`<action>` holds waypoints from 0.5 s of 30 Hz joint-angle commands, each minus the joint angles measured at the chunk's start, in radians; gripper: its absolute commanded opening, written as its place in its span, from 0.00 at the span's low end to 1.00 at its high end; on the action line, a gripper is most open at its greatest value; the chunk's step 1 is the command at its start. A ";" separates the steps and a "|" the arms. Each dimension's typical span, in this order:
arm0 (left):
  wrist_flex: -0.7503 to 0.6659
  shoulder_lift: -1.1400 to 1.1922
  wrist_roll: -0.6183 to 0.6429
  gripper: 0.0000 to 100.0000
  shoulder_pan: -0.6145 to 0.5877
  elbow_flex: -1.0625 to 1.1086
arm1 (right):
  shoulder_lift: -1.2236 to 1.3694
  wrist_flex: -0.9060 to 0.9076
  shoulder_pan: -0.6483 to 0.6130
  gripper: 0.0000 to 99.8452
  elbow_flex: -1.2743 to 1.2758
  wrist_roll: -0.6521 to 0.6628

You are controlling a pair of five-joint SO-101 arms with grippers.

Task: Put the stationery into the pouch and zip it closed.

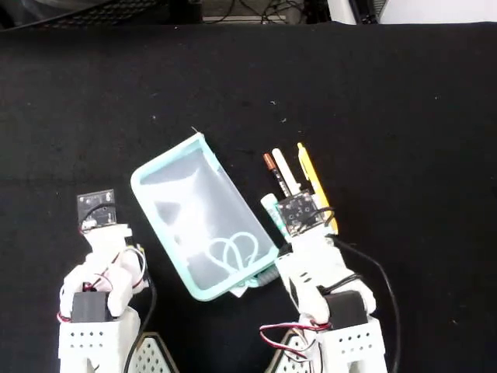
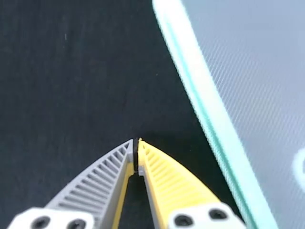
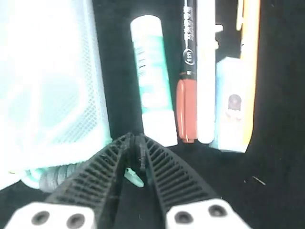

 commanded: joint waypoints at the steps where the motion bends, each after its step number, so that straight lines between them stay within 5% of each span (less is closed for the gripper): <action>1: -0.040 -0.002 -0.262 0.04 0.012 0.015 | -0.053 -0.003 -0.023 0.02 0.001 0.199; 5: -0.035 -0.002 -0.519 0.04 0.021 0.015 | -0.053 0.005 -0.081 0.02 -0.001 0.284; 15: -0.141 -0.002 -0.502 0.04 -0.093 0.015 | -0.044 -0.058 -0.321 0.20 -0.007 0.107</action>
